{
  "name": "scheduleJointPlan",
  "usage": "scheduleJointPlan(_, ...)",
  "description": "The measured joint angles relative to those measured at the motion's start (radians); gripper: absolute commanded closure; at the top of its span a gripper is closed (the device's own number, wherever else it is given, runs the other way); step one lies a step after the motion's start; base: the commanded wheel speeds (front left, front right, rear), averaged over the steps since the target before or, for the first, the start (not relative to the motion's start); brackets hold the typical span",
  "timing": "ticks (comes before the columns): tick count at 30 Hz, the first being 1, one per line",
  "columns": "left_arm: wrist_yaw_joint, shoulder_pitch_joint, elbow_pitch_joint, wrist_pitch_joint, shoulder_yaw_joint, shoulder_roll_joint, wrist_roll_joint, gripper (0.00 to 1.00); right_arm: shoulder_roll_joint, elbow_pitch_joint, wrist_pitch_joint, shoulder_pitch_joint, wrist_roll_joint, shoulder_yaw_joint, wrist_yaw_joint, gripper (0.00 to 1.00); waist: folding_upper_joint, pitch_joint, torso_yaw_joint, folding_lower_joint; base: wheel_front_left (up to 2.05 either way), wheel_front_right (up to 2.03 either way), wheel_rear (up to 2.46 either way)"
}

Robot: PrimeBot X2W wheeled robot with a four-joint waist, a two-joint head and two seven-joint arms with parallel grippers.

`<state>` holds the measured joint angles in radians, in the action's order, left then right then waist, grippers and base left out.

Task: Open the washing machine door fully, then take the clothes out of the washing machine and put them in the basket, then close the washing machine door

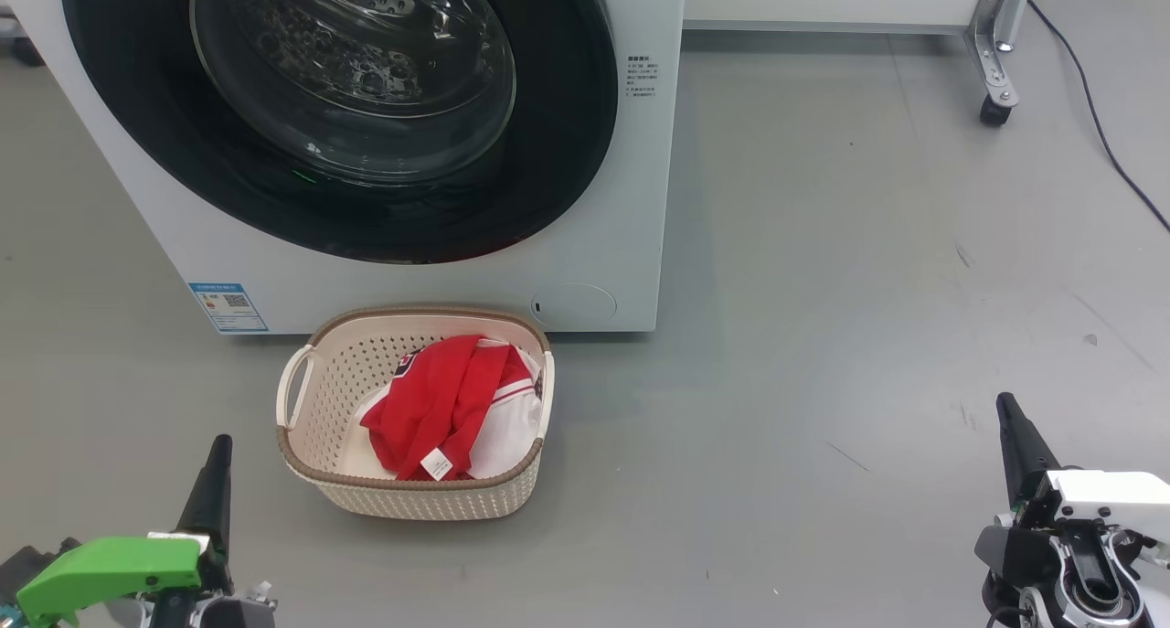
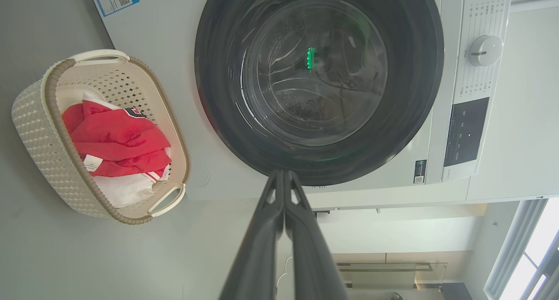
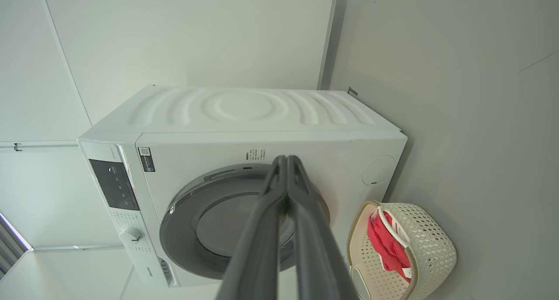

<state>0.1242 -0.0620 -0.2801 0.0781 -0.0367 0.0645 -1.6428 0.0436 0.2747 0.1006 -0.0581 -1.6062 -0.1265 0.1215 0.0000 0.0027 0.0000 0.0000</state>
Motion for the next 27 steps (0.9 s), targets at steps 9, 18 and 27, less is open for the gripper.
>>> scheduleJointPlan(9,0.0,0.0,0.001,0.0,-0.001,0.0,0.0,1.0,0.0,0.0,0.0,0.0,0.0,0.0,0.0,1.0,0.0,0.0,0.0,0.0,0.0,0.0,0.0)
scheduleJointPlan(18,0.0,0.0,0.002,0.0,-0.001,-0.001,0.0,1.0,0.0,0.0,0.001,0.0,0.0,-0.001,0.0,1.0,0.0,0.0,0.0,0.0,0.0,0.0,0.0)
scheduleJointPlan(27,0.0,0.0,0.002,0.0,-0.002,-0.001,0.0,1.0,0.0,0.0,0.001,0.0,0.0,-0.001,0.0,1.0,0.0,0.0,0.0,0.0,0.0,0.0,0.0)
